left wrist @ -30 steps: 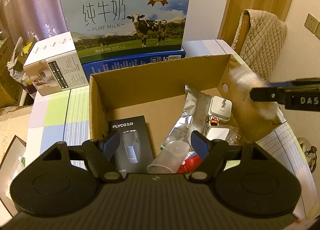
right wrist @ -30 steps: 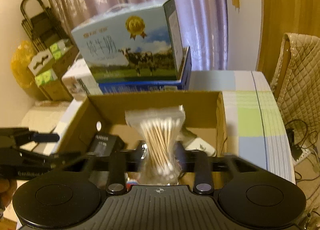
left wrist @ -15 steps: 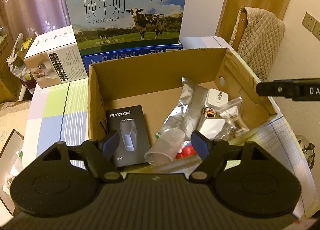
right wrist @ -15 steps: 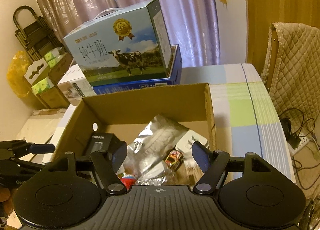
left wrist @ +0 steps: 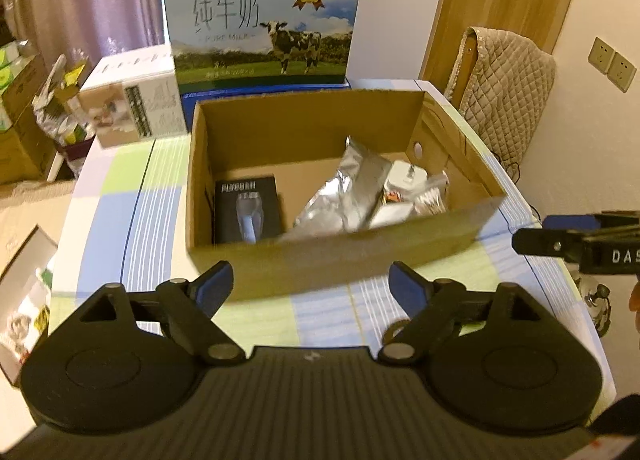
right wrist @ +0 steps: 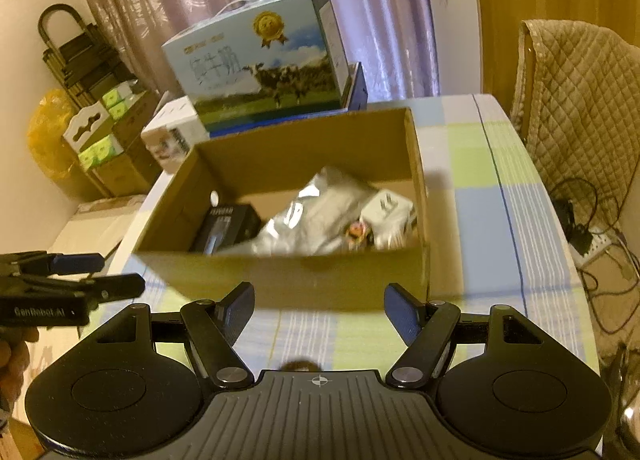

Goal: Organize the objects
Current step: 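Move both tools back toward the brown hair tie and black cable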

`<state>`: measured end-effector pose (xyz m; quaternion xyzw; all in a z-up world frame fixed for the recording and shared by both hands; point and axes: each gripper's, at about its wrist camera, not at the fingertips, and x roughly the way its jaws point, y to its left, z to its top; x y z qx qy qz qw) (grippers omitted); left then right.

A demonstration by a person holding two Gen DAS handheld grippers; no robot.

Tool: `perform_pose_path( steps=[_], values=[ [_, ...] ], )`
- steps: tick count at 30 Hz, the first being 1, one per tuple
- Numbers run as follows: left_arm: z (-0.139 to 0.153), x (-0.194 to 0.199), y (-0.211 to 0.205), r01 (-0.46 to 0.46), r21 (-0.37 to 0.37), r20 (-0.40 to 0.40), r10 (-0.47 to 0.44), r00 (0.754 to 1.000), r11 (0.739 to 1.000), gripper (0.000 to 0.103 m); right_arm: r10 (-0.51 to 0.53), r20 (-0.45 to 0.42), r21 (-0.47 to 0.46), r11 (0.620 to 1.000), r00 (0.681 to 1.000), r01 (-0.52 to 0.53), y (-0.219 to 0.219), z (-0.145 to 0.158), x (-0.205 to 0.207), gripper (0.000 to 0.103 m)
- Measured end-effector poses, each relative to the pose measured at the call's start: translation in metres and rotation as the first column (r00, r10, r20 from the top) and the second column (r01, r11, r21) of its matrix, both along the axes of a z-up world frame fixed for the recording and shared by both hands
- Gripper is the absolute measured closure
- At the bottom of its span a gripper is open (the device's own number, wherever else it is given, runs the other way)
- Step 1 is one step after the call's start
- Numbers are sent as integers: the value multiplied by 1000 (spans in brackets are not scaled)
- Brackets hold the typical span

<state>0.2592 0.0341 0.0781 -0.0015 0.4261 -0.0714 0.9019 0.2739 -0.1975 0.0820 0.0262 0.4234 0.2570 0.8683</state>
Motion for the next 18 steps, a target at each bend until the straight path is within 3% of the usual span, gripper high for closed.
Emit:
perform_pose_path(
  steps=[18],
  values=[
    [-17,-110,6,-73,11,-22,73,997,997,4,-12,-5,-16,1000,1000,12,-51,-11,-110,34]
  ],
)
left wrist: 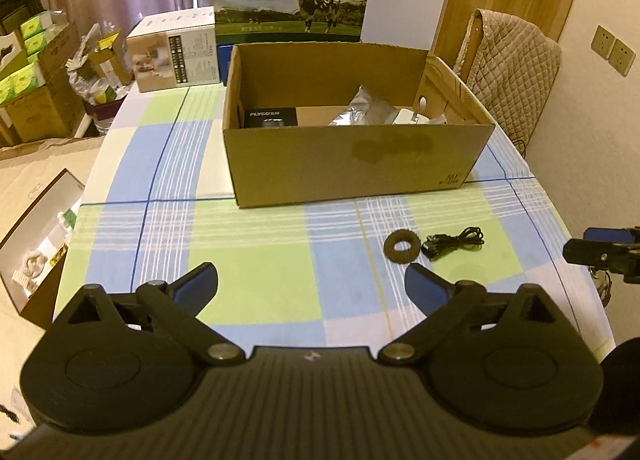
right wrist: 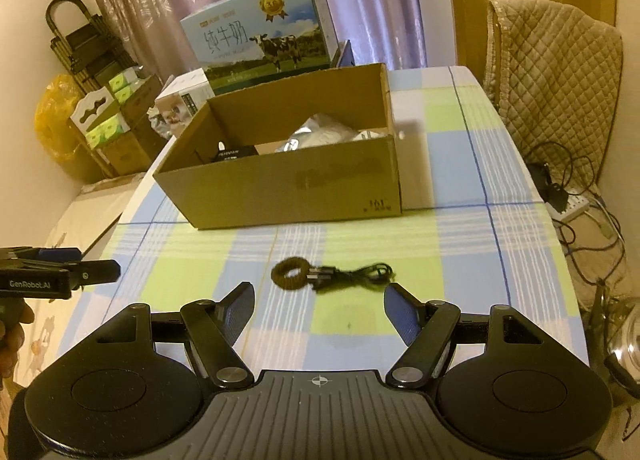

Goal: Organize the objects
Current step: 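Move both tools back toward the brown hair tie and black cable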

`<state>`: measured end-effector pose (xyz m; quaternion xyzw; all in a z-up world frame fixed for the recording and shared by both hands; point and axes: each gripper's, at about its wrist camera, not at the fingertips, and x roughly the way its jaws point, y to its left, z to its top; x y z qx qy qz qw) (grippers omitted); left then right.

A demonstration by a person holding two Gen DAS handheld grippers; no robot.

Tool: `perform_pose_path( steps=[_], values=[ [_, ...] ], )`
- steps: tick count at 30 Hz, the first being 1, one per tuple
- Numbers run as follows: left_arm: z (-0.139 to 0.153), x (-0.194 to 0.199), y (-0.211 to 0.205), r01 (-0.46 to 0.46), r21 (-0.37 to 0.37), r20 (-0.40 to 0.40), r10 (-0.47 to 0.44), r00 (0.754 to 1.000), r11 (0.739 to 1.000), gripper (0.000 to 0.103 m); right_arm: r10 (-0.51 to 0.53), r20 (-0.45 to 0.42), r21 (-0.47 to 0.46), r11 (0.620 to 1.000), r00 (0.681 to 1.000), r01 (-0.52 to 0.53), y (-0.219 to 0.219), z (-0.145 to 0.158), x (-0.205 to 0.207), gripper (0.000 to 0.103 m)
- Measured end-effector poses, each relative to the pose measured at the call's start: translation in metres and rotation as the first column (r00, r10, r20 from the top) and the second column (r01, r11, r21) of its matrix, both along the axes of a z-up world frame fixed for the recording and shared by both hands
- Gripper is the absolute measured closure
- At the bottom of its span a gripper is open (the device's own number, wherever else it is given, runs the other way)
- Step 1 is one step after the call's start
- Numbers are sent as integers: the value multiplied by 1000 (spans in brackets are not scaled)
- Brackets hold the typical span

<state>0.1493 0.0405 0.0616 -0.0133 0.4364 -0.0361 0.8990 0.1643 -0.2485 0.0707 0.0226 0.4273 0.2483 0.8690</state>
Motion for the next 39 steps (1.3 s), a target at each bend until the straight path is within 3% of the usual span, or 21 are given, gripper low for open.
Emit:
perform_pose_path(
  steps=[10,28,34,39],
  values=[
    [-16,-23,-6,4,26,-21,-4,1000,1000,1,-7,-34,-38,999,999,6,-16,-25,-24,34],
    [-35,-17,-25,46,21,-59,-45,997,999,1,-13,-69,-44,999,998,10,-25,-40,-21,34],
    [-40,-7,-31,103,23,-65,-102,993,994,1,40,-63,-95,994,997,-45,-16,-39,-4,34],
    [-45,6,-37,179,8,-62,-179,982,984,2,143,-50,-163,975,988,-150,-3,-45,20,34]
  ],
)
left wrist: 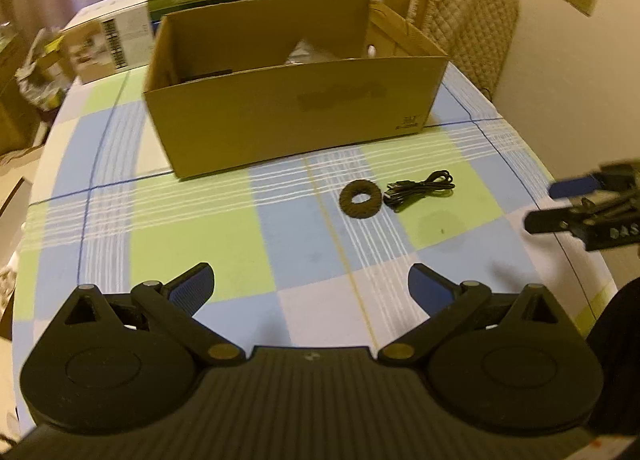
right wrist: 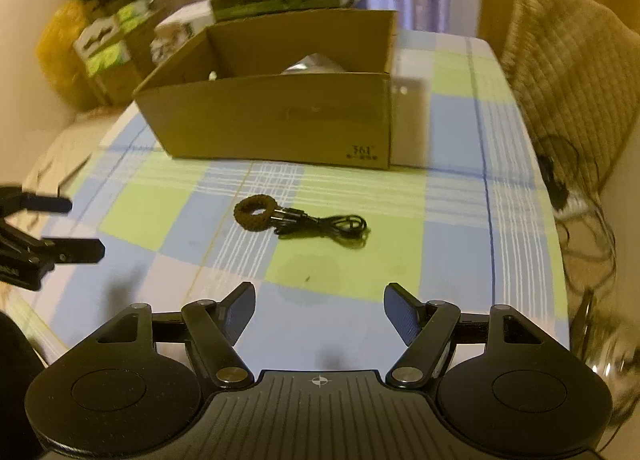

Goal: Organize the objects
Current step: 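Move both tools back toward the brown hair tie and black cable, then grasp the black USB cable with the right tool while the left tool grasps the brown hair tie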

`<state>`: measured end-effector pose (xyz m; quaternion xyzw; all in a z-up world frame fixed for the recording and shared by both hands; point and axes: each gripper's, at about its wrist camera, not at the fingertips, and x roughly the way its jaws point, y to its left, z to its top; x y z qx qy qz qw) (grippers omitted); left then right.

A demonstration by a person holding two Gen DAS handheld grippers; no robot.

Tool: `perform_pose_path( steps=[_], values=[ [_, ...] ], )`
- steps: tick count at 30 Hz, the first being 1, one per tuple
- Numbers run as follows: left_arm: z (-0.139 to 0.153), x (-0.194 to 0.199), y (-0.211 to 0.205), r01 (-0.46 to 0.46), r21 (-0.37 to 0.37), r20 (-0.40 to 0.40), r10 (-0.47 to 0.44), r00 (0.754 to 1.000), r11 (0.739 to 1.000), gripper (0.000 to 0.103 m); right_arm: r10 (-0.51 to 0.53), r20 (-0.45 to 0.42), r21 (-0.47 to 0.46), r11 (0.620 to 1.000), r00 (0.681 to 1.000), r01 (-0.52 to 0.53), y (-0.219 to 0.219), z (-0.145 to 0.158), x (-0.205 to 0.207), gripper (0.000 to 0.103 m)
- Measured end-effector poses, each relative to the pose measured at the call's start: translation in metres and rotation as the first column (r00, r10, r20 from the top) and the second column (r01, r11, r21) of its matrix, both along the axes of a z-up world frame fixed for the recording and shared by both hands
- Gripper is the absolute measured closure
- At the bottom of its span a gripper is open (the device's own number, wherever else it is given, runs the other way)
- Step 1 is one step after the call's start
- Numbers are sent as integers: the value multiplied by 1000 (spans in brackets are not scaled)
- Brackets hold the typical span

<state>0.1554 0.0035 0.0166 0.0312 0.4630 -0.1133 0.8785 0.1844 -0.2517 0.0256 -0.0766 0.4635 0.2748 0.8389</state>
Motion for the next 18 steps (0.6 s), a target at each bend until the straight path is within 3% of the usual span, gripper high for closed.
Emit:
perform_pose_path(
  steps=[6,10,15,18],
  values=[
    [-13,25,-7,59,28,-26,-58,998,998,2,180,57,-104,979,982,-174,16,-17,29,34],
    [-24,41,-11,105,54,-32,-103,994,993,2,322,87,-162,938,943,-306,30,-32,43,36],
    [-40,57,-15,134,79,-50,-131,990,988,2,426,70,-217,889,902,-403,48,-54,64,49],
    [-48,66,-15,141,78,-59,-137,989,987,2,504,60,-263,841,862,-473,62,-65,70,53]
  ],
)
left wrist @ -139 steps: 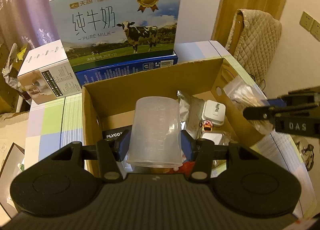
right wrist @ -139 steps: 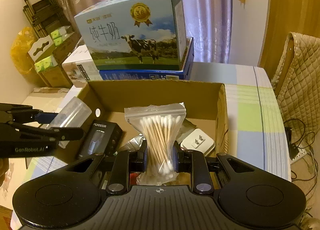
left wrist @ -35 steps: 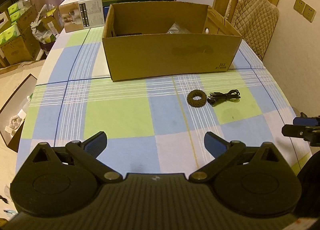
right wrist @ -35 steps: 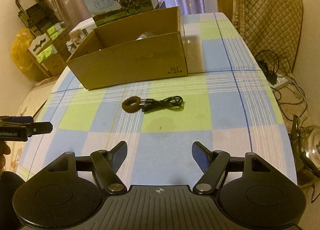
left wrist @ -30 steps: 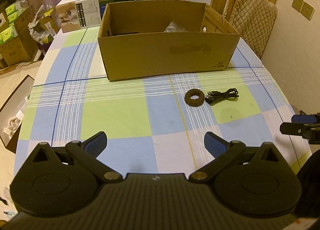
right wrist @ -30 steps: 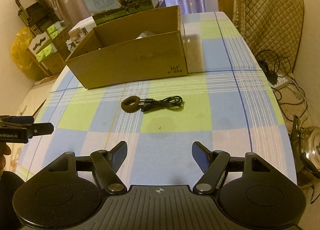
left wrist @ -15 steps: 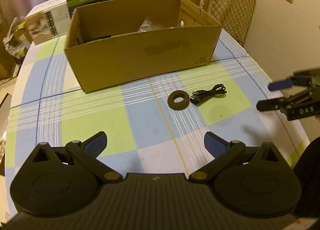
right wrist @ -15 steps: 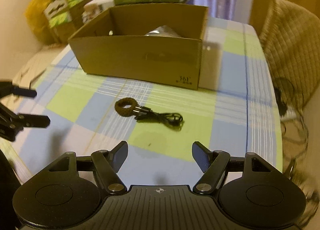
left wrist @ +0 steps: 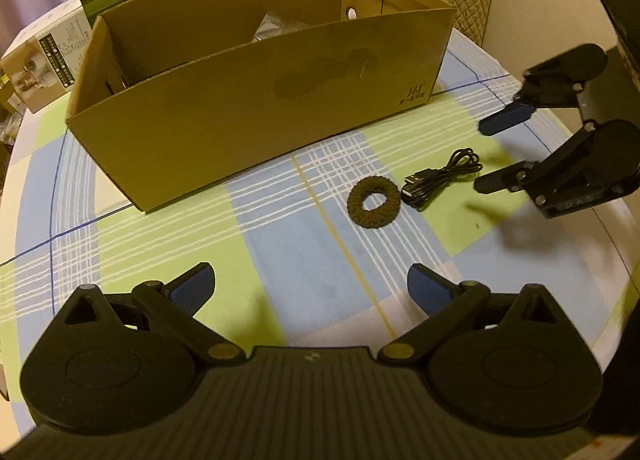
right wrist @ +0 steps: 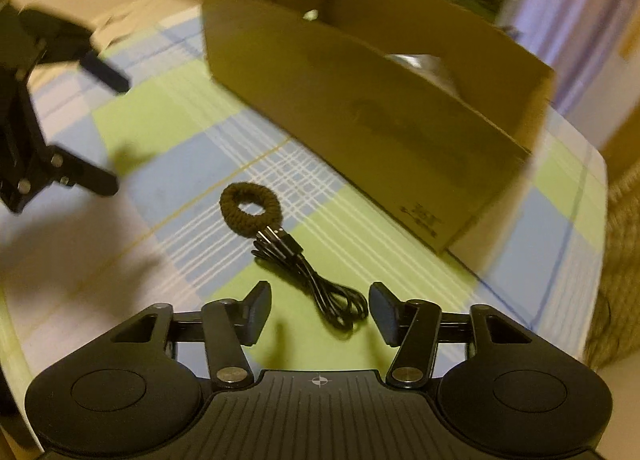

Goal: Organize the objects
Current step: 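Grasp the black USB cable with the right tool while the left tool grasps the brown hair tie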

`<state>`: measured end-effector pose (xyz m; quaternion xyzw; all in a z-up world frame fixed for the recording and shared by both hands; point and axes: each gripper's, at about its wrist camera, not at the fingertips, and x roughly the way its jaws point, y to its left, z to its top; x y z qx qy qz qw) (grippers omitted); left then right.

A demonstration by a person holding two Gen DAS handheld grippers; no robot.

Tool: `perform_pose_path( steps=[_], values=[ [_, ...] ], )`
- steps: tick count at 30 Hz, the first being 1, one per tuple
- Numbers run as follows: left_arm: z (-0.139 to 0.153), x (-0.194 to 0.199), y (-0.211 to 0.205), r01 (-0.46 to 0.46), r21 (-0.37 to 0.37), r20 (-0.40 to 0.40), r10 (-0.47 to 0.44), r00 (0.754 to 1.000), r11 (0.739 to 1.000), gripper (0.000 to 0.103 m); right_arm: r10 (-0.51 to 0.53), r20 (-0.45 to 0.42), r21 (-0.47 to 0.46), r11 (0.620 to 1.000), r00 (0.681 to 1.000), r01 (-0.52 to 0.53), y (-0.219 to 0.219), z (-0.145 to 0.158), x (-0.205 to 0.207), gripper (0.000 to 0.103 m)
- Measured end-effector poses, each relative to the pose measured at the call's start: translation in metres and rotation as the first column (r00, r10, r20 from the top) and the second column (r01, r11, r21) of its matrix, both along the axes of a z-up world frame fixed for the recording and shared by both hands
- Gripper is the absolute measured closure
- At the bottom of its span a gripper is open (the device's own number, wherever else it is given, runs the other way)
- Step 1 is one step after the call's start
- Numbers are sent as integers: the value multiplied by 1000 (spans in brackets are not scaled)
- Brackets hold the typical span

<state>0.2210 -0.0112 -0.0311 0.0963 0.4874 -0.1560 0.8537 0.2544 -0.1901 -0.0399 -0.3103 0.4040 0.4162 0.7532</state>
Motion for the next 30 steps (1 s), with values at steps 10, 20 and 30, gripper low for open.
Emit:
perform_pose_path(
  steps=[10,20,30],
  values=[
    [-15,16,1,-6,-26,-16,6,1000,1000,2,122,-39,-98,987,992,-126,31,-34,16,72],
    [-25,24,-9,11,-29,-13,-12,1000,1000,13,-312,-286,18,944,906,330,-8,-26,33,91],
    [-41,41,-38,35,-76,15,-34,999,996,32,-561,-346,148,758,752,635,-36,-29,30,91]
  ],
)
